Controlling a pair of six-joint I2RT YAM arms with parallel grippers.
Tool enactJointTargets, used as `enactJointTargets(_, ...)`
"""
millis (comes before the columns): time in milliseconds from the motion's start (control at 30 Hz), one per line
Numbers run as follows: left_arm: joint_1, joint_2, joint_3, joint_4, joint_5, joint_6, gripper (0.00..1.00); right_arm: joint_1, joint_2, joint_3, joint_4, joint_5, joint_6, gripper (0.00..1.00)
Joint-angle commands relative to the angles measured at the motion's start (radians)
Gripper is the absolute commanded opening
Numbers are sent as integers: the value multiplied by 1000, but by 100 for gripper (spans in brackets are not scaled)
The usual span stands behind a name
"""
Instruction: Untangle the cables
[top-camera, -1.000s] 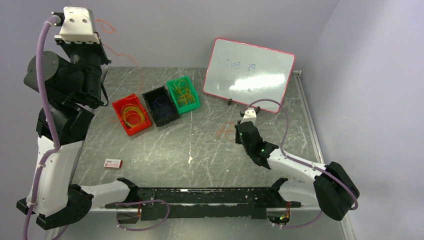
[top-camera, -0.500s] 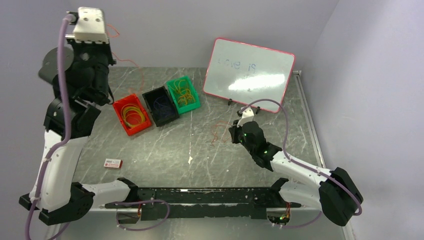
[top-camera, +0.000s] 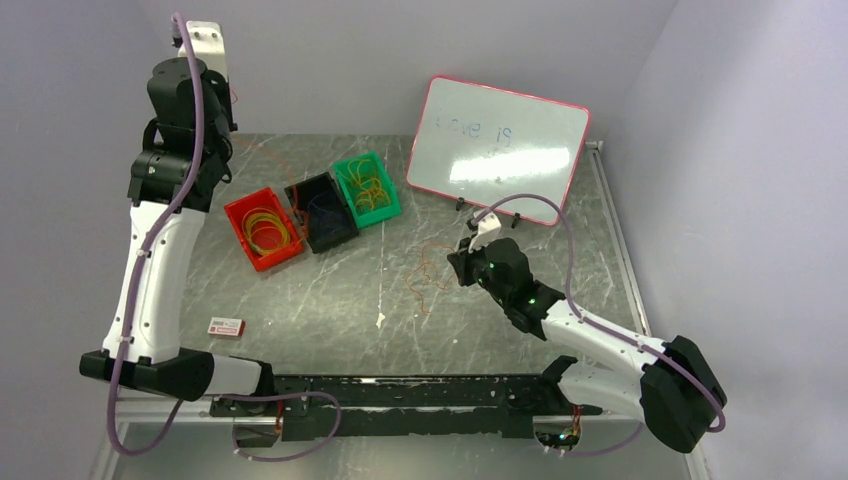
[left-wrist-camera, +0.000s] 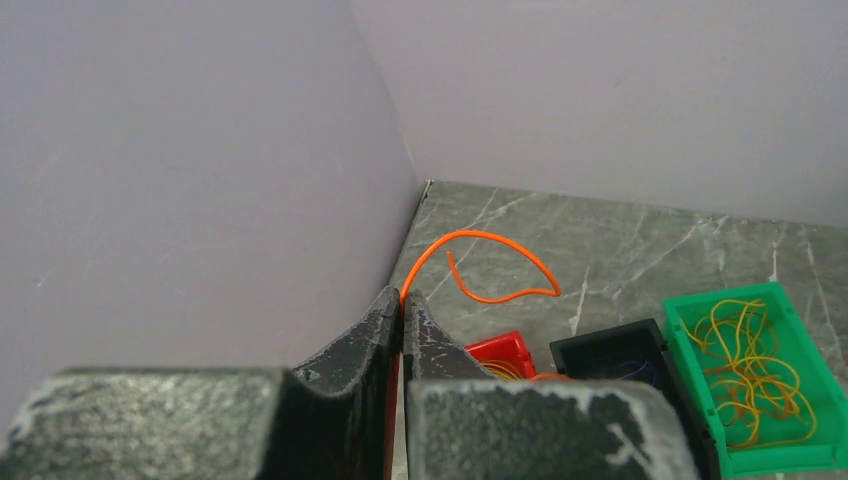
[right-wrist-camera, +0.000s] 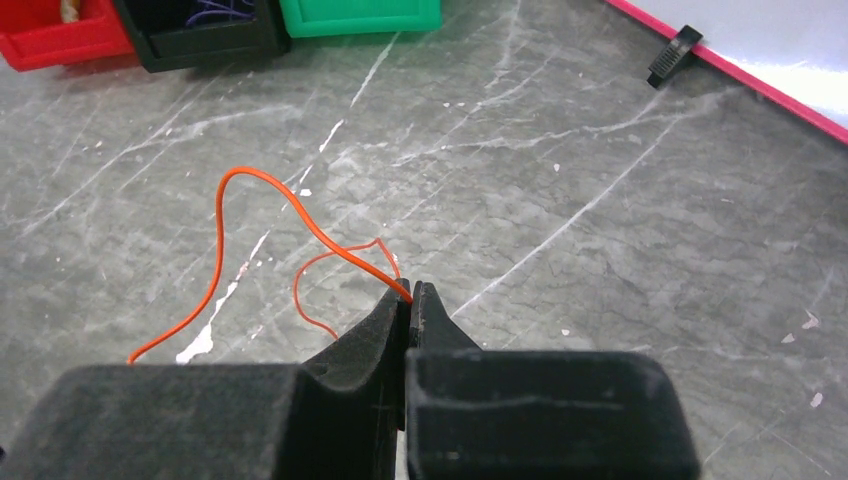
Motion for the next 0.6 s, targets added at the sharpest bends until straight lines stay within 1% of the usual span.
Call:
enactJointTargets(0, 40, -8, 18, -21, 54, -92, 7, -3, -10, 32, 7, -30, -34, 0)
enactJointTargets(100, 49, 4, 18, -14, 72, -101, 7, -3, 5, 35, 10, -33, -47, 0)
enactJointTargets(267, 62, 22, -24, 19, 93, -99, 7, -3, 18, 38, 21, -36, -55, 0)
enactJointTargets(567, 122, 57, -82, 80, 143, -100, 7, -2, 28, 34, 31, -38, -50, 0)
